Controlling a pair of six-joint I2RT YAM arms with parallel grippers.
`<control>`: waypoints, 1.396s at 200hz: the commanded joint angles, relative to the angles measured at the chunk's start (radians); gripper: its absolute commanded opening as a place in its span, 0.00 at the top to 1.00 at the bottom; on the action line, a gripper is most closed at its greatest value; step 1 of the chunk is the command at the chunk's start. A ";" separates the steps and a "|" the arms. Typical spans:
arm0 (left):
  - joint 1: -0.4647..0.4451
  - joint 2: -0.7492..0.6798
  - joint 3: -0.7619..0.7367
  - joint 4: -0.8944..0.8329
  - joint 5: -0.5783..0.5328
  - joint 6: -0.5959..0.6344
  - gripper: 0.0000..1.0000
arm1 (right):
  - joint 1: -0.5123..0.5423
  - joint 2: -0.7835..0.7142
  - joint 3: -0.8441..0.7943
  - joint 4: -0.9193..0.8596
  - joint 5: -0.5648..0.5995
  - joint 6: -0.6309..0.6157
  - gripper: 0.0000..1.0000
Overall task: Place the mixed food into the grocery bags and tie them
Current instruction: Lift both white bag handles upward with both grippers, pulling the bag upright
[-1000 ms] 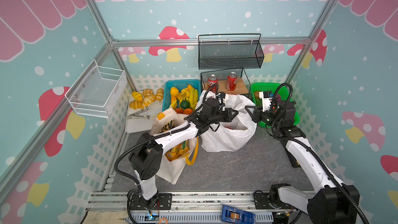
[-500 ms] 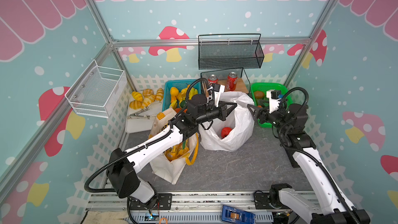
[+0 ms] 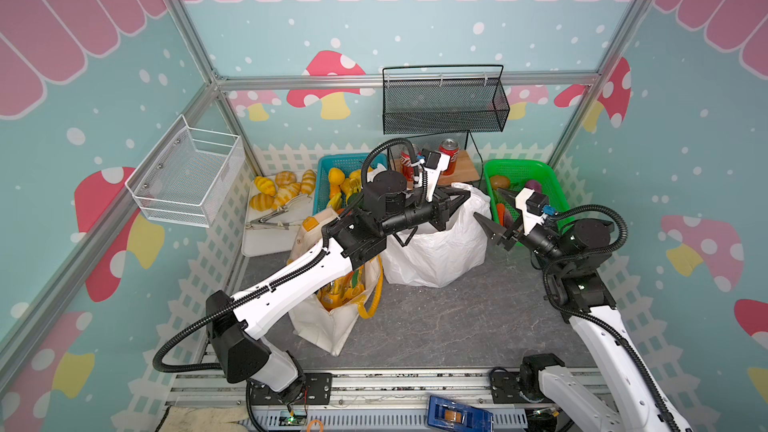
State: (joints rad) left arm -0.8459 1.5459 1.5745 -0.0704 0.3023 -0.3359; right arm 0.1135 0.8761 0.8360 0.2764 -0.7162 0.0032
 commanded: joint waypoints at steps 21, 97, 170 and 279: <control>-0.008 0.007 0.041 -0.049 0.011 0.046 1.00 | 0.006 0.079 0.006 0.104 -0.129 -0.139 0.13; -0.009 0.011 0.047 -0.065 0.052 0.064 1.00 | 0.004 0.231 0.069 0.183 -0.295 -0.056 0.57; 0.153 -0.176 -0.174 -0.056 -0.120 0.043 0.37 | -0.022 0.152 -0.084 0.260 -0.177 0.100 1.00; 0.323 0.122 0.094 -0.245 -0.153 0.177 0.18 | -0.029 0.110 -0.137 0.299 -0.155 0.125 1.00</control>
State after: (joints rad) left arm -0.5194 1.6413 1.5951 -0.2741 0.1314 -0.2214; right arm 0.0914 0.9913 0.7063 0.5457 -0.8738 0.1226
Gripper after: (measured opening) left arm 0.847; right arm 0.055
